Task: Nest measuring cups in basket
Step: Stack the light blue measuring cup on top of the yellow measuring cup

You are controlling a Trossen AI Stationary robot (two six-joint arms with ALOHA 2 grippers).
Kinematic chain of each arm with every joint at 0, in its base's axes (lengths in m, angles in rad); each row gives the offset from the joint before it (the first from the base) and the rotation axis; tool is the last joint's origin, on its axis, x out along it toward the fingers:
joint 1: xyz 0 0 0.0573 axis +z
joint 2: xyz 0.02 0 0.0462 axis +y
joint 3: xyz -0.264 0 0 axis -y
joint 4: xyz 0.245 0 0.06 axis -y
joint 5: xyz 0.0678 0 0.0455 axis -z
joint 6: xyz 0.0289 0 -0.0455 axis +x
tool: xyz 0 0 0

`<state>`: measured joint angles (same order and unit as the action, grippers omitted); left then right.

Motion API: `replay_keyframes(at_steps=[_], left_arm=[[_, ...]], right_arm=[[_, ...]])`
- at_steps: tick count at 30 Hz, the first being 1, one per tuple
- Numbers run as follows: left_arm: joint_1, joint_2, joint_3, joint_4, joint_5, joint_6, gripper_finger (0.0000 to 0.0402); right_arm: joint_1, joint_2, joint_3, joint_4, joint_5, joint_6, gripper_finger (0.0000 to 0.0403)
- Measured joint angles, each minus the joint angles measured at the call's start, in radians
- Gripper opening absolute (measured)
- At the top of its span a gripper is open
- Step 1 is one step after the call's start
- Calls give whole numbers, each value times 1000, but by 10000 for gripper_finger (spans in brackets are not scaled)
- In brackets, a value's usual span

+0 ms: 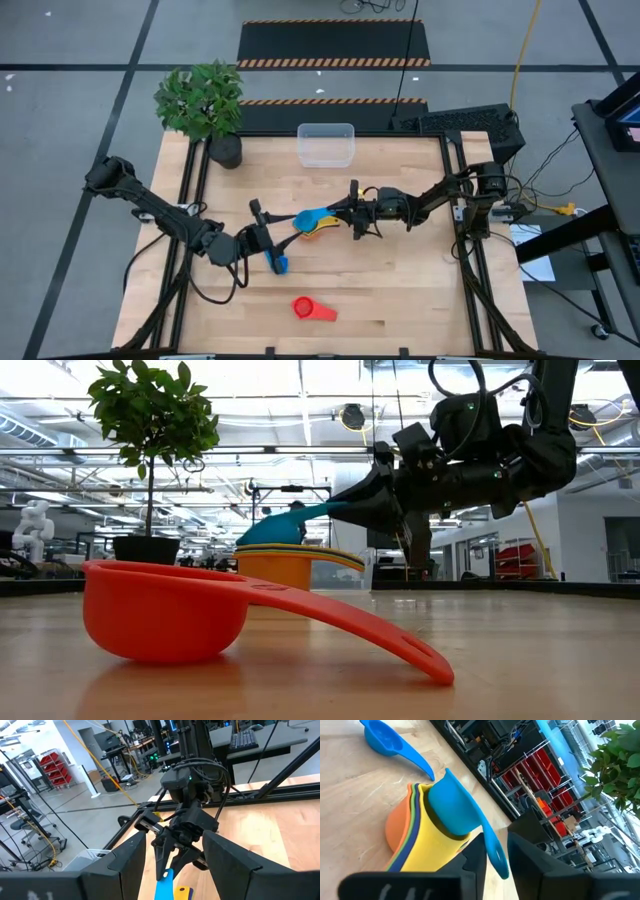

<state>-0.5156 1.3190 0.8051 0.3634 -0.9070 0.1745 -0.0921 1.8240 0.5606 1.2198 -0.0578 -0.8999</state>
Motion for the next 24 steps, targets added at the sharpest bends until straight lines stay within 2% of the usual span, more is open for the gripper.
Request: replay_keyframes(at_steps=[5,14,18,24], left_arm=[[0,0,0,0,0,0,198],[0,0,0,0,0,0,198],[0,0,0,0,0,-1,198],[0,0,0,0,0,-2,198]], right_arm=[[-2,0,0,-6,-1,30,95],[-48,0,0,-6,-142,207,132],[-55,0,0,-6,-181,237,137],[-56,0,0,-6,-181,262,137]])
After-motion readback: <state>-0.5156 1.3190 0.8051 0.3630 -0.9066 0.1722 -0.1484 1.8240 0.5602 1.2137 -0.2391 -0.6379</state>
